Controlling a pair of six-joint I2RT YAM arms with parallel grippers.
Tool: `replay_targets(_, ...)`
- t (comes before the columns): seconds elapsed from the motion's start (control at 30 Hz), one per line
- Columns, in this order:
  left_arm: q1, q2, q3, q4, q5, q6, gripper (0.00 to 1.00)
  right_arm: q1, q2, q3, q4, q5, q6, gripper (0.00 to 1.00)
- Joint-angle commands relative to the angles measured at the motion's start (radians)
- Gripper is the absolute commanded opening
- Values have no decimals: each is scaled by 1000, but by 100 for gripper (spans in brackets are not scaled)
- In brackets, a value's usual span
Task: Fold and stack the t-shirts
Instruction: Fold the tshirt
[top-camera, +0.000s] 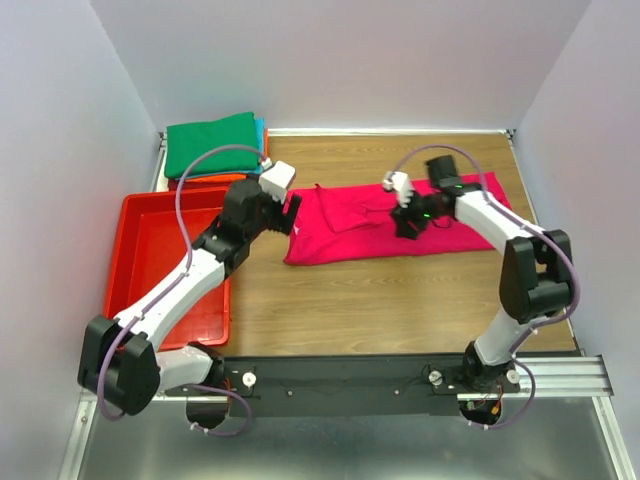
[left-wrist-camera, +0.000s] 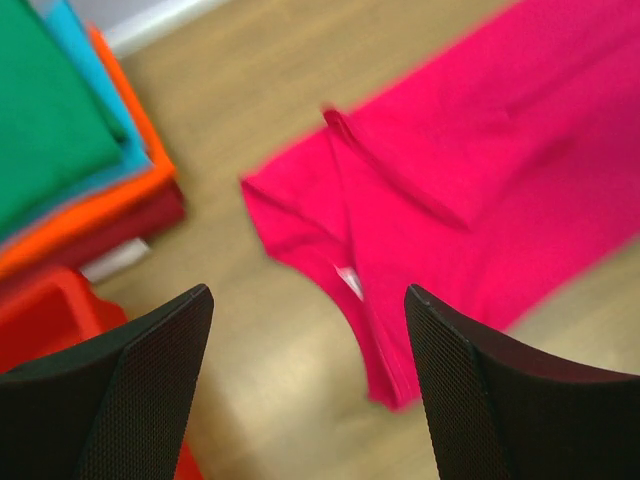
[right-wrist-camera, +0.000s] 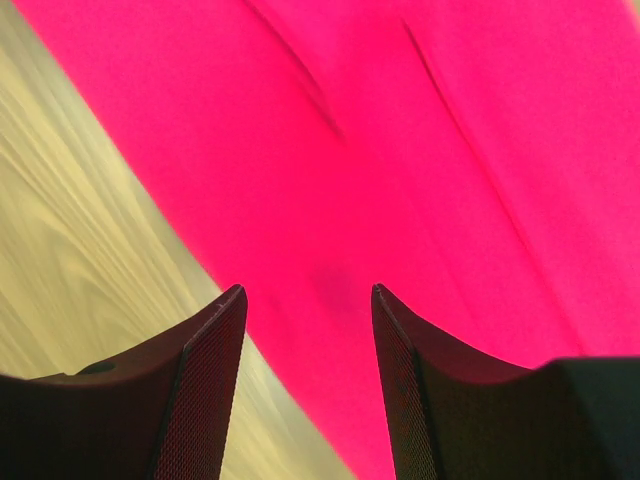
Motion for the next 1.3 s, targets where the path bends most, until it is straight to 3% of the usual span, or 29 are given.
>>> replay_targets(0.0, -1, -101, -132, 41, 94, -68, 85, 183, 94, 129, 44, 128, 169, 60)
replay_targets(0.2, 0, -158, -161, 108, 88, -100, 90, 279, 263, 343, 40, 159, 303, 60)
replay_targets(0.43, 2, -129, -142, 96, 62, -125, 82, 382, 294, 327, 15, 223, 223, 60)
replay_targets(0.77, 2, -179, -155, 97, 43, -114, 82, 437, 431, 482, 23, 315, 320, 60)
replay_targets(1.1, 3, -164, -148, 88, 48, -96, 82, 469, 478, 483, 23, 381, 335, 60)
replay_targets(1.27, 3, -169, -149, 88, 46, -96, 82, 472, 492, 500, 26, 427, 347, 50)
